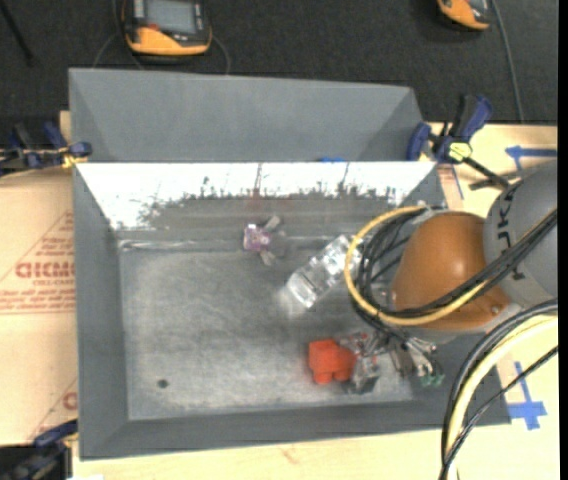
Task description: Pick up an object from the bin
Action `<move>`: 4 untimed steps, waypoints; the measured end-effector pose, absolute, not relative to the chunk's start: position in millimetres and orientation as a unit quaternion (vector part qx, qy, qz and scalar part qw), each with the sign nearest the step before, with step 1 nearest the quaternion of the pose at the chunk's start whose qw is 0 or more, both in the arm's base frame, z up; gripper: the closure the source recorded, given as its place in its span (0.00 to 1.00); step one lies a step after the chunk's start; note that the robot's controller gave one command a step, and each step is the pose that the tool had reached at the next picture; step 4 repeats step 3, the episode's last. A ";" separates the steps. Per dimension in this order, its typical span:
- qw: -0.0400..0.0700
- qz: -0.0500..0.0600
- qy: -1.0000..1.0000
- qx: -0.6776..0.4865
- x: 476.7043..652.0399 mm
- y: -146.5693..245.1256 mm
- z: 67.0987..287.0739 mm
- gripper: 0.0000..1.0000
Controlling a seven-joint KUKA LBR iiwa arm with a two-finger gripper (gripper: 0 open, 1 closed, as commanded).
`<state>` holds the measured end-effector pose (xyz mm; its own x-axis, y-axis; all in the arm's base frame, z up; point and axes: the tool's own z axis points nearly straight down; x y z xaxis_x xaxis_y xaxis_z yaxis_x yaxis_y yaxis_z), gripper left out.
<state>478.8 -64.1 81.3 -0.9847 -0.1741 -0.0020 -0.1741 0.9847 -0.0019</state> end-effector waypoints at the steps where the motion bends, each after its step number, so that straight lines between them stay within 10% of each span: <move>1: 0.005 -0.001 0.999 -0.045 541.2 -91.3 74.2 1.00; 2: 0.006 -0.002 0.998 -0.059 560.8 -82.8 178.9 1.00; 3: 0.005 0.000 0.999 -0.041 559.8 -80.5 225.7 1.00; 4: 0.005 0.000 0.999 -0.041 559.8 -80.5 225.7 1.00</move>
Offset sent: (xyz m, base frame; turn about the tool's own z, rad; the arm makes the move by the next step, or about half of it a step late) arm 0.0579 -0.0258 -0.0113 0.0853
